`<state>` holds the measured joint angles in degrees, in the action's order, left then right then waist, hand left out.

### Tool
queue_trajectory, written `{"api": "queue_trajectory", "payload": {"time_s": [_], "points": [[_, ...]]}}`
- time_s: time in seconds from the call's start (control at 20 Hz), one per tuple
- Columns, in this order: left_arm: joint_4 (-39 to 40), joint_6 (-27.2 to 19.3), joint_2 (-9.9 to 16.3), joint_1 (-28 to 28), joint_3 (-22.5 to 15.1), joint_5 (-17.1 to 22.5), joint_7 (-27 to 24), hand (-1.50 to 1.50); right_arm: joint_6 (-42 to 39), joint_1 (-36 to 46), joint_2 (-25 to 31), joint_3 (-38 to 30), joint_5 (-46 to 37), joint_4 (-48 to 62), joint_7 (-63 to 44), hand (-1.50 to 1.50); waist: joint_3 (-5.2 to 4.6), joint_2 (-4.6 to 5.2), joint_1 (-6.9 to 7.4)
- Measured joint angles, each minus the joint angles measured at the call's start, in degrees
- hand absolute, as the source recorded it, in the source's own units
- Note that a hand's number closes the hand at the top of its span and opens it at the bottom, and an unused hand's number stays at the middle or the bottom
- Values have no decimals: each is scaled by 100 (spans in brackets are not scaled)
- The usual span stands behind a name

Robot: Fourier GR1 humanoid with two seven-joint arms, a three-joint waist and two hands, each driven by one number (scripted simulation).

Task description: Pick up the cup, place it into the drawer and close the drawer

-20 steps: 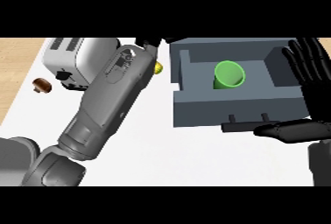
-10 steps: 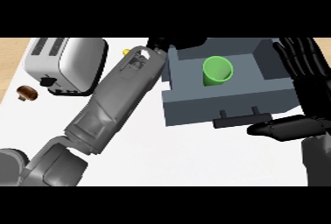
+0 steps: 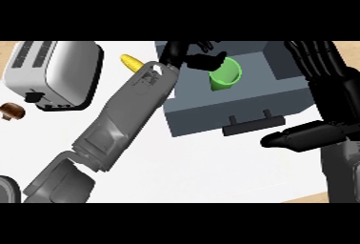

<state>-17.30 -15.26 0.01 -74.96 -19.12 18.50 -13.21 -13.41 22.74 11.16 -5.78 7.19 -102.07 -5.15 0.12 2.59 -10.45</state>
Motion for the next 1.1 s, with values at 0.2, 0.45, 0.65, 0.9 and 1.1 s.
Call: {"api": "queue_trajectory", "payload": {"time_s": [0.2,0.45,0.65,0.9,1.1], "points": [[-144,-15,-1,151,42,379,-232,-150,-342,49,-48,174,331,28,-11,150,-2,32,-108],[-449,105,-1,271,179,916,-726,-150,-1048,87,-58,575,876,37,-73,150,-8,35,-137],[-587,-6,-1,253,309,1300,-1078,-150,-1686,64,221,946,1071,80,-339,150,-12,-12,-19],[-542,-143,-1,251,377,1590,-1390,-150,-2226,-158,753,1418,607,-18,-690,-150,-13,-85,214],[-478,-224,-1,293,409,1751,-1506,-150,-2222,-337,1073,1614,-373,-114,-579,-150,-8,-136,452]]}}
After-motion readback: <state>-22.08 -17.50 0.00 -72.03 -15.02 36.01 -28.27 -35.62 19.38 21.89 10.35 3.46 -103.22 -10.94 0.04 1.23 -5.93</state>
